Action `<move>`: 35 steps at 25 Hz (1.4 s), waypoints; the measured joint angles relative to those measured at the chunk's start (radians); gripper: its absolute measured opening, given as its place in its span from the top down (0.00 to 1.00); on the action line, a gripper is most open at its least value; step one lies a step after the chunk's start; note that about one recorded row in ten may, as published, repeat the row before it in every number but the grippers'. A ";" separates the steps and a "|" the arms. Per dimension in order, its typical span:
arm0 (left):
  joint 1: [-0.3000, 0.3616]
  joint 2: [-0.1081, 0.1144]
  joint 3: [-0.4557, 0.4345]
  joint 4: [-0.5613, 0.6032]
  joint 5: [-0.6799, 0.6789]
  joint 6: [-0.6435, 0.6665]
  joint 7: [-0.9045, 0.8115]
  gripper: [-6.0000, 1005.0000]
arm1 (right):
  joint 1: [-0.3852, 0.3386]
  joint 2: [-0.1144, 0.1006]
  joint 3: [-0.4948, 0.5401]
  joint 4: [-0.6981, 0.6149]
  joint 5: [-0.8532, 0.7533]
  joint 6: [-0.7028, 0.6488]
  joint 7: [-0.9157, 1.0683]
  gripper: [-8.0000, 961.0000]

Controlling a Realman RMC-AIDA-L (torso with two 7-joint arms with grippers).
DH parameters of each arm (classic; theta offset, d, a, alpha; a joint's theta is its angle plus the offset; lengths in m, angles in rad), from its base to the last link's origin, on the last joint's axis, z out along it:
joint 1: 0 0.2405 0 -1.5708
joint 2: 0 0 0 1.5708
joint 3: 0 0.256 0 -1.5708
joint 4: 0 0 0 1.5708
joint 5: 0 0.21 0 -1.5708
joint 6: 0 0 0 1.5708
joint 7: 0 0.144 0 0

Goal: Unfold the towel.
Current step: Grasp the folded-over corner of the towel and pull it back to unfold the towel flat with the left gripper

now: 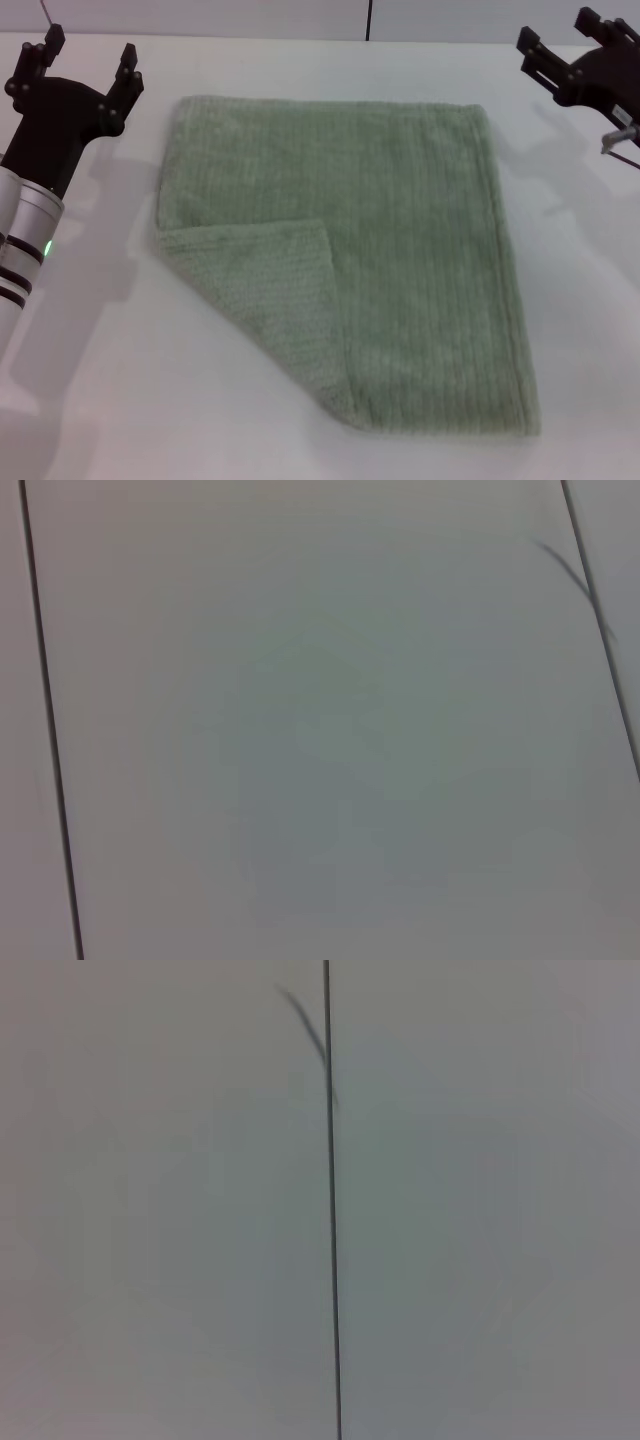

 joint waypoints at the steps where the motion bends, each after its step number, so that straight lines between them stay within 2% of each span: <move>1: 0.000 0.000 0.000 0.000 -0.001 0.000 0.000 0.23 | 0.000 -0.002 0.000 0.027 -0.047 -0.033 0.055 0.31; 3: -0.001 0.000 0.000 0.000 -0.001 0.000 0.000 0.23 | 0.002 -0.013 0.000 0.083 -0.161 -0.088 0.201 0.32; 5: -0.001 0.000 0.000 0.000 -0.001 0.000 0.000 0.23 | 0.013 -0.041 0.006 0.158 -0.362 -0.128 0.480 0.32; 6: -0.001 0.000 0.000 0.000 -0.001 0.000 0.000 0.23 | 0.013 -0.041 0.006 0.158 -0.362 -0.128 0.480 0.33; 7: -0.002 0.000 0.000 0.000 -0.001 0.000 0.000 0.23 | 0.027 -0.061 0.019 0.204 -0.518 -0.128 0.678 0.33; 8: -0.003 0.000 0.000 0.000 -0.001 0.000 0.000 0.23 | 0.027 -0.061 0.019 0.204 -0.518 -0.128 0.678 0.33; 11: -0.006 0.000 0.000 0.000 -0.001 0.000 0.000 0.23 | 0.055 -0.082 0.045 0.256 -0.745 -0.104 0.968 0.34; 12: -0.007 0.000 0.000 0.001 -0.001 0.000 0.000 0.23 | 0.088 -0.092 0.081 0.278 -0.922 -0.051 1.177 0.34; 13: -0.009 0.000 0.000 0.001 -0.001 0.000 0.000 0.23 | 0.088 -0.092 0.081 0.278 -0.922 -0.051 1.177 0.34; 14: -0.011 0.000 0.000 0.001 -0.001 0.000 0.000 0.23 | 0.108 -0.095 0.102 0.285 -1.011 -0.011 1.277 0.35; 15: -0.015 0.000 0.000 0.003 -0.001 -0.001 0.000 0.23 | 0.164 -0.096 0.167 0.284 -1.185 0.104 1.469 0.39; 16: -0.015 0.000 0.000 0.003 -0.001 -0.001 0.000 0.23 | 0.164 -0.096 0.167 0.284 -1.185 0.104 1.469 0.43; 17: -0.017 0.000 0.000 0.004 -0.001 -0.003 0.000 0.23 | 0.218 -0.092 0.220 0.280 -1.322 0.207 1.606 0.47; 18: -0.019 0.000 0.000 0.004 -0.001 -0.006 0.000 0.23 | 0.218 -0.092 0.220 0.280 -1.322 0.207 1.606 0.52; 22: -0.025 0.000 0.000 0.004 -0.001 -0.016 0.000 0.23 | 0.337 -0.093 0.278 0.253 -1.549 0.388 1.801 0.70; 25: -0.027 0.000 0.000 0.004 -0.001 -0.020 0.000 0.24 | 0.411 -0.100 0.282 0.218 -1.649 0.465 1.862 0.85; 30: -0.025 0.000 0.001 -0.004 0.000 -0.020 0.000 0.24 | 0.508 -0.103 0.284 0.124 -1.746 0.531 1.891 0.93; 31: -0.024 0.000 0.004 -0.005 0.001 -0.021 0.003 0.24 | 0.508 -0.103 0.284 0.124 -1.746 0.531 1.891 0.95; 32: -0.024 0.000 0.004 -0.005 0.001 -0.021 0.003 0.24 | 0.541 -0.103 0.284 0.067 -1.778 0.534 1.897 0.96; 35: -0.028 0.000 0.027 -0.003 0.005 -0.023 0.010 0.24 | 0.577 -0.103 0.283 0.001 -1.806 0.533 1.897 1.00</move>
